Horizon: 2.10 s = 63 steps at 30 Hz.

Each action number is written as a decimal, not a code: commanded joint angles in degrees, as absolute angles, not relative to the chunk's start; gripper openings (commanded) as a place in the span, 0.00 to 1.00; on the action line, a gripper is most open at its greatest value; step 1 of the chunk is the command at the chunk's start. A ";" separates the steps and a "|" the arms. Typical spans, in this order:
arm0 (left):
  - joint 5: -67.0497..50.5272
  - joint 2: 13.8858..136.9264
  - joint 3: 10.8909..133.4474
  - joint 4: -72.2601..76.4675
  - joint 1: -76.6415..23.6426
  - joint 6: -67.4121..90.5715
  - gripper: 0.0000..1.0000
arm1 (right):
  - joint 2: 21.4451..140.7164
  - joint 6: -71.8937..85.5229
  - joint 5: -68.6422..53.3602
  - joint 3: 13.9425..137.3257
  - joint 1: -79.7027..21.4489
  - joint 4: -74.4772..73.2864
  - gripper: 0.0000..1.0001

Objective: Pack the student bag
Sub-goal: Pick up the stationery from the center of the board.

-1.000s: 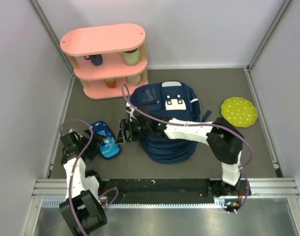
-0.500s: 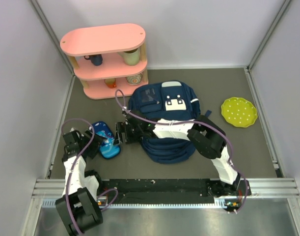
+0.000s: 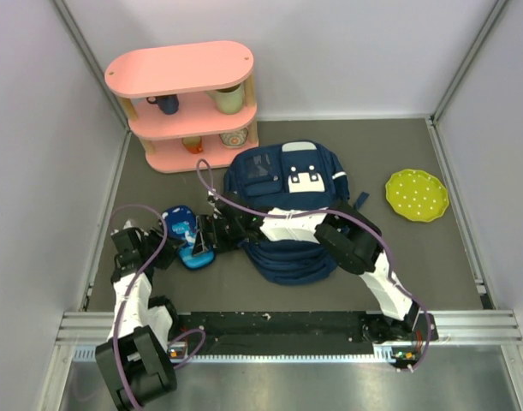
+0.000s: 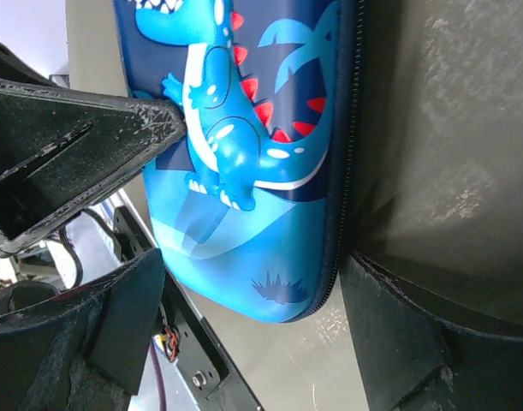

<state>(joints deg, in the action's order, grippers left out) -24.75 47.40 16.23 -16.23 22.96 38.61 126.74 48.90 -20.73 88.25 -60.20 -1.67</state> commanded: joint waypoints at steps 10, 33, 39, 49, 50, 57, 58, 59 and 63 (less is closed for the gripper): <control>-31.73 42.39 13.44 -12.12 22.50 37.71 0.00 | 121.92 47.39 -21.27 84.30 -59.85 1.94 0.82; -44.02 30.59 27.25 -14.07 22.59 42.35 0.00 | 85.44 53.07 -21.35 57.50 -51.78 11.07 0.88; -48.86 29.01 26.98 -8.71 21.63 47.63 0.00 | 83.41 60.36 -23.20 50.03 -50.10 20.88 0.88; -45.63 28.92 23.12 -0.44 16.00 54.75 0.00 | 85.78 68.02 -23.82 47.19 -50.10 38.30 0.88; -45.18 28.92 22.77 1.21 15.39 55.36 0.00 | 87.43 68.55 -24.43 47.55 -50.10 39.80 0.88; -40.35 28.83 21.09 5.09 9.32 58.53 0.00 | 96.58 74.97 -27.16 52.12 -50.80 48.06 0.88; -39.99 28.83 20.92 5.36 8.79 58.71 0.00 | 97.29 74.97 -27.16 52.55 -50.97 48.34 0.88; -39.38 29.00 20.92 6.06 7.92 59.15 0.00 | 97.82 74.54 -27.33 54.04 -51.32 47.03 0.88; -38.93 29.88 20.57 5.98 7.29 58.36 0.00 | 99.14 73.57 -27.16 55.02 -51.85 47.29 0.76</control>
<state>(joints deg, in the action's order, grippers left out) -40.56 29.78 20.60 0.01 7.81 57.87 98.80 73.52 -26.28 51.37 -50.87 41.89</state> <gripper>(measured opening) 0.409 0.830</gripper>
